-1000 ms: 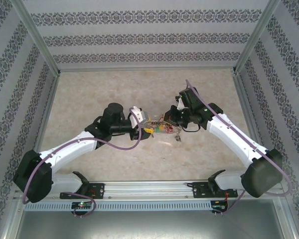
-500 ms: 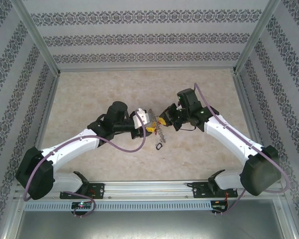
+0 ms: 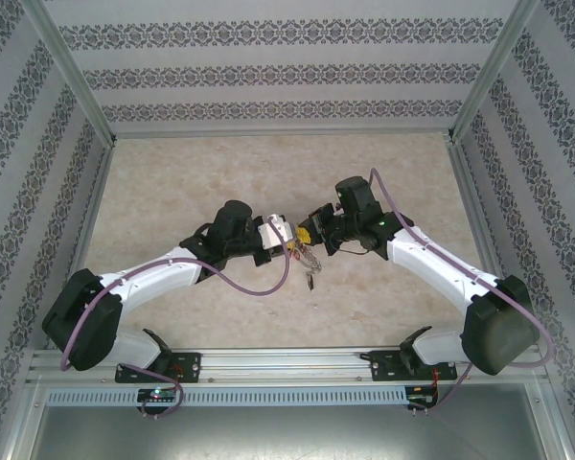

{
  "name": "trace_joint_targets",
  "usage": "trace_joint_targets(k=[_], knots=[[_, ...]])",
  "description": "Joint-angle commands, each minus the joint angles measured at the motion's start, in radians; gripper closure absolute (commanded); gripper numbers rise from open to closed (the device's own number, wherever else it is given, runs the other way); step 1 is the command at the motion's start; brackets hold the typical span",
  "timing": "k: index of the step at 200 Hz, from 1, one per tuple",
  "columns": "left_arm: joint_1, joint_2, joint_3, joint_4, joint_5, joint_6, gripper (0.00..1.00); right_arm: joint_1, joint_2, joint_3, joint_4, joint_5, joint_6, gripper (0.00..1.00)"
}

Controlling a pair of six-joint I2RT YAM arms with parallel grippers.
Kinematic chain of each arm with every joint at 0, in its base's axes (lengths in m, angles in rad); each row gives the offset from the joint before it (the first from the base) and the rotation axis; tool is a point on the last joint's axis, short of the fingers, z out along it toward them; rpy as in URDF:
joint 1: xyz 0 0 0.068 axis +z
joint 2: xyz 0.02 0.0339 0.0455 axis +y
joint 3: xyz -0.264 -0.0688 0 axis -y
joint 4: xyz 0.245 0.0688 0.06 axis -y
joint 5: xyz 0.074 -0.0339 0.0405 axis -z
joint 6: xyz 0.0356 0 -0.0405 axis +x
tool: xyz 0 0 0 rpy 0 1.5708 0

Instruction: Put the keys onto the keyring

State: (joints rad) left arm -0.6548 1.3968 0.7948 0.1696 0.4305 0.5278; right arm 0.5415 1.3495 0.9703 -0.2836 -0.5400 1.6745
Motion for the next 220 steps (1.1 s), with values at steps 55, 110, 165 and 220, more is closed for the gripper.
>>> trace_joint_targets(k=[55, 110, 165, 220], knots=[[-0.047, 0.008, -0.025, -0.002, -0.093, 0.065, 0.9, 0.018, 0.001, -0.019, 0.132, -0.007, 0.117, 1.0], [-0.054, -0.014, -0.061, 0.031, -0.096, 0.049, 0.59, 0.02, -0.001, -0.032, 0.153, 0.02, 0.158, 1.0], [-0.052, -0.125, -0.119, 0.079, -0.066, 0.016, 0.56, 0.026, 0.004, -0.043, 0.175, 0.033, 0.167, 1.0], [-0.049, -0.155, -0.132, 0.126, -0.113, -0.042, 0.58, 0.035, 0.003, -0.048, 0.191, 0.042, 0.174, 1.0]])
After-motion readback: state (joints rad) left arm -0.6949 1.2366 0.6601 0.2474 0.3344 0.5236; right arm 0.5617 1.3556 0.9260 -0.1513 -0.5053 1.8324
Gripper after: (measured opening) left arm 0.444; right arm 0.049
